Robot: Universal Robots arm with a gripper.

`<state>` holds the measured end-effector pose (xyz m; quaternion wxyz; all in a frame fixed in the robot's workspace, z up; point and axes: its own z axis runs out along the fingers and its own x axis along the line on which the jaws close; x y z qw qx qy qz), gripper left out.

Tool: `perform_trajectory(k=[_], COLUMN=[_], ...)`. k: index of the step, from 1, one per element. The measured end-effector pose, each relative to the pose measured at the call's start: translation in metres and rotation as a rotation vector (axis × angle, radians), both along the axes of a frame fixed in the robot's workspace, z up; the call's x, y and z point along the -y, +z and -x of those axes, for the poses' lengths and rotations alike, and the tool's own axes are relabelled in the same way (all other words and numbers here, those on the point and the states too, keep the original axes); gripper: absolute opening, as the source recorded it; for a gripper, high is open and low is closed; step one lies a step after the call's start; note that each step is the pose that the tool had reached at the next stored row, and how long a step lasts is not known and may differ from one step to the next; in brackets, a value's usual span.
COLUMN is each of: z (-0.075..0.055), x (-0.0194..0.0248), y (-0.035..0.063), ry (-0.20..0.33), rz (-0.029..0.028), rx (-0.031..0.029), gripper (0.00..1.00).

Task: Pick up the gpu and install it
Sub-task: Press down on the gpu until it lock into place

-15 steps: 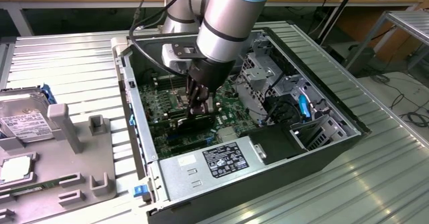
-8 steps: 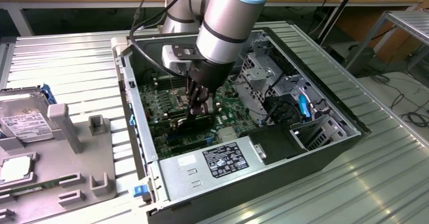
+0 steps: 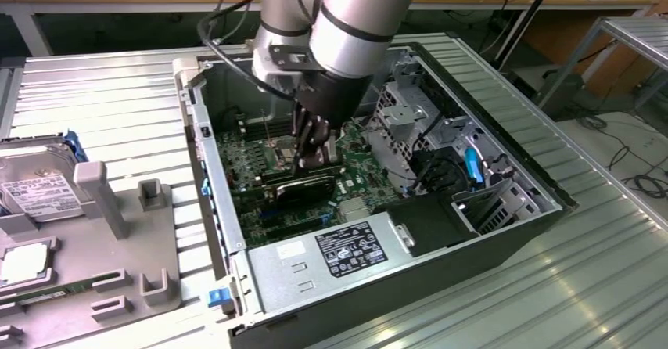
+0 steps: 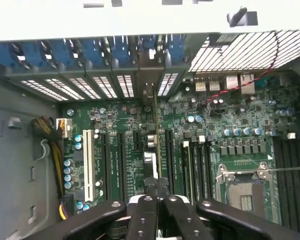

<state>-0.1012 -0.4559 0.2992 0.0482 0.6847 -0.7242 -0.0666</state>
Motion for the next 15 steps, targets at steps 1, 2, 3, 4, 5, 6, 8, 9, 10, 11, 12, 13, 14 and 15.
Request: perform_trajectory(k=[1,2,3,4,5,6,8,9,10,11,12,13,14,15], z=[0.0,0.0,0.0,0.0,0.0,0.0,0.0,0.0,0.0,0.0,0.0,0.0,0.0,0.0], x=[0.0,0.0,0.0,-0.0001,-0.0002,-0.0002,-0.0001,-0.0001,-0.0001,-0.0001,-0.0001,-0.0001,-0.0001,-0.0001], y=[0.0043,0.0142,0.0193,0.0203,0.0206,0.0206,0.0206,0.0207,0.0207,0.0207,0.0207,0.0207,0.0207,0.0207], ry=[0.0,0.0,0.0,0.001,0.003,0.009,0.017,0.019,0.021,0.023,0.025,0.027,0.029,0.032], rz=[-0.0001,-0.0001,0.0,0.0001,-0.0003,-0.0004,-0.0013,-0.0013,-0.0013,-0.0013,-0.0015,-0.0015,-0.0016,-0.0017], rx=[0.0,-0.0001,0.0014,0.0083,0.0289,0.0592,0.0731,0.0731,0.0731,0.073,0.0731,0.073,0.0731,0.0731], gripper=[0.11,0.11,0.11,0.11,0.11,0.11,0.11,0.11,0.11,0.11,0.11,0.11,0.11,0.11])
